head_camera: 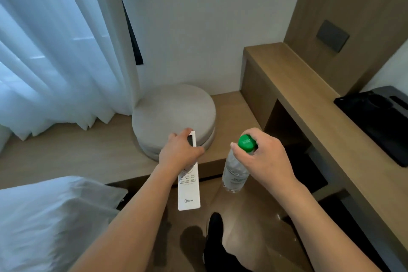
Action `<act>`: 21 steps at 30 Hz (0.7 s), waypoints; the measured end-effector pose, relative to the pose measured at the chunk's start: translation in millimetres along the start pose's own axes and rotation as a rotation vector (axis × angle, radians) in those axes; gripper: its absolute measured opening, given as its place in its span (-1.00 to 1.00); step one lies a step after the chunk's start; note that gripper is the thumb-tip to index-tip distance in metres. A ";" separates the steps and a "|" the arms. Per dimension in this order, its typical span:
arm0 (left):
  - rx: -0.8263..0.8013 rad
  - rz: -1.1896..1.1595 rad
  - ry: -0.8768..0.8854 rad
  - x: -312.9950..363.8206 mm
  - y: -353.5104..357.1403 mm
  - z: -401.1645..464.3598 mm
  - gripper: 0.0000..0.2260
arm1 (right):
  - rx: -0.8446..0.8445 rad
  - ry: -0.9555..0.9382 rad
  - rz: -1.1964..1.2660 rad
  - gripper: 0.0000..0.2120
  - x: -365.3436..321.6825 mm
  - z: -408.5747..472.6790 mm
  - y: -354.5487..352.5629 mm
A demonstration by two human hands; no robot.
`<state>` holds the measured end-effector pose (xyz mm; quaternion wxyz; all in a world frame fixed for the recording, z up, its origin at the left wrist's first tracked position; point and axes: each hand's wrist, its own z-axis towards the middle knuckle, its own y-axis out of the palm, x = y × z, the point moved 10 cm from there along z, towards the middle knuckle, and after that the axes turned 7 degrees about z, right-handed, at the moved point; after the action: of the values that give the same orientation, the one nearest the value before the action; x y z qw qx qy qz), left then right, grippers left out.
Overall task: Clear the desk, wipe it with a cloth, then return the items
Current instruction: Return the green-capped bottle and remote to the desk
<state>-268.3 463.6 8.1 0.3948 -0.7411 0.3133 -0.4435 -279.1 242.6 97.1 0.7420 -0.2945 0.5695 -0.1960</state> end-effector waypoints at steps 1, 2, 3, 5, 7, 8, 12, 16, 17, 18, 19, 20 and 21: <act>-0.004 0.006 -0.005 2.5 -5.3 22.7 -0.36 | -0.005 -0.002 0.005 -0.80 4.0 23.0 4.5; -0.014 0.017 -0.014 4.8 -10.6 44.3 -0.35 | -0.015 -0.003 0.006 -0.80 6.3 45.6 8.8; -0.023 0.028 -0.020 8.3 -16.2 62.2 -0.34 | -0.023 0.000 0.009 -0.80 8.1 65.6 12.0; -0.014 0.029 -0.015 18.8 -31.1 100.0 -0.33 | -0.016 0.016 0.023 -0.80 12.9 106.7 15.8; 0.003 0.013 -0.008 29.3 -47.0 134.3 -0.34 | -0.011 0.032 0.041 -0.80 16.4 145.0 18.7; 0.004 0.014 -0.001 35.0 -52.8 150.3 -0.35 | -0.006 0.042 0.056 -0.81 18.1 161.9 18.5; -0.041 0.046 0.024 60.0 -54.1 204.2 -0.35 | 0.024 0.114 0.099 -0.81 32.8 208.2 12.1; -0.109 0.075 0.124 110.1 -41.9 251.3 -0.36 | 0.109 0.185 0.071 -0.81 54.3 232.1 -6.4; -0.128 0.084 0.174 128.2 -36.5 258.7 -0.36 | 0.142 0.213 0.063 -0.81 61.3 232.4 -14.3; -0.142 0.093 0.230 148.2 -30.5 266.0 -0.36 | 0.183 0.243 0.059 -0.80 68.4 230.8 -24.3; -0.158 0.105 0.285 169.1 -24.2 271.7 -0.35 | 0.228 0.277 0.051 -0.80 75.5 227.3 -35.2; -0.180 0.115 0.333 189.5 -17.1 275.4 -0.34 | 0.272 0.314 0.038 -0.80 82.3 222.2 -46.9; -0.207 0.124 0.376 209.8 -9.3 276.6 -0.34 | 0.312 0.356 0.024 -0.80 89.6 215.4 -58.4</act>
<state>69.2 382.3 20.5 0.2775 -0.6613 0.4703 -0.5144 -45.0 188.7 108.6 0.6688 -0.1305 0.6575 -0.3215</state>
